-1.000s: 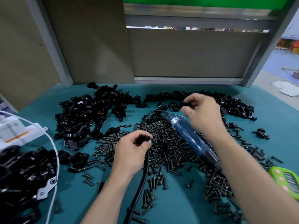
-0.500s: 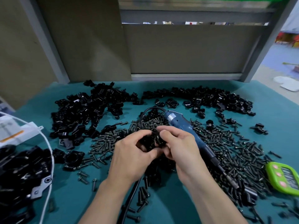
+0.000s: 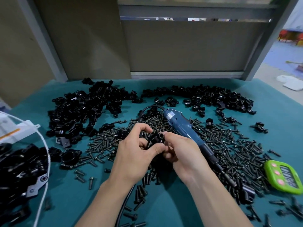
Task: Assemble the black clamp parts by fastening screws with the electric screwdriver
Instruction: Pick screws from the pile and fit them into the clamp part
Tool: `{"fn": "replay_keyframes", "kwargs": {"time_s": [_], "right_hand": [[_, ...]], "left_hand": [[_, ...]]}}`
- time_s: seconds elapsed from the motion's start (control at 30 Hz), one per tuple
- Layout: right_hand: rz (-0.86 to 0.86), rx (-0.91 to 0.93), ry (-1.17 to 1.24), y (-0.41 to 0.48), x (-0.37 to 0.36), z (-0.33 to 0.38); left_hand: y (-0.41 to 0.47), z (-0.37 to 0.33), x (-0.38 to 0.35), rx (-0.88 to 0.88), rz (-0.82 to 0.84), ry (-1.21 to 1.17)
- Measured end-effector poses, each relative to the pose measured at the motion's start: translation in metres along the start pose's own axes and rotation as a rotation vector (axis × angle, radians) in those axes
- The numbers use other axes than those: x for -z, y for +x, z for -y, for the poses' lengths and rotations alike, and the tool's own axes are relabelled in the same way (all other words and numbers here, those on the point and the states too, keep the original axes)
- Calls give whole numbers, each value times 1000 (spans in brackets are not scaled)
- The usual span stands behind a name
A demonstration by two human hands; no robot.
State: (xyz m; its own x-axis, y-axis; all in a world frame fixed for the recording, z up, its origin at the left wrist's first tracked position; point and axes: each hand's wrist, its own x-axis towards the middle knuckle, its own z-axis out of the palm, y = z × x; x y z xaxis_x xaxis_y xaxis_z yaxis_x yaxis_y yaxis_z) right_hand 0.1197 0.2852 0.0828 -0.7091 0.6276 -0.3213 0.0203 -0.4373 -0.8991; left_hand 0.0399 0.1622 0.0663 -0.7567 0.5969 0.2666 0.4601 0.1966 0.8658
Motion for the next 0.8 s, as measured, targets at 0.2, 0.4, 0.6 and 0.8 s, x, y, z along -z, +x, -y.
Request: {"fn": "replay_keyframes", "kwargs": {"time_s": [0.2, 0.4, 0.6, 0.8], "right_hand": [[-73, 249, -405, 0, 3, -3], [3, 335, -451, -3, 2, -3], [179, 300, -357, -3, 4, -1], [370, 163, -72, -8, 9, 7]], "left_hand": [[1, 5, 2, -55, -16, 53], [5, 3, 0, 80, -108, -193], [10, -3, 9, 303, -97, -506], [11, -5, 21, 410, 193, -806]]}}
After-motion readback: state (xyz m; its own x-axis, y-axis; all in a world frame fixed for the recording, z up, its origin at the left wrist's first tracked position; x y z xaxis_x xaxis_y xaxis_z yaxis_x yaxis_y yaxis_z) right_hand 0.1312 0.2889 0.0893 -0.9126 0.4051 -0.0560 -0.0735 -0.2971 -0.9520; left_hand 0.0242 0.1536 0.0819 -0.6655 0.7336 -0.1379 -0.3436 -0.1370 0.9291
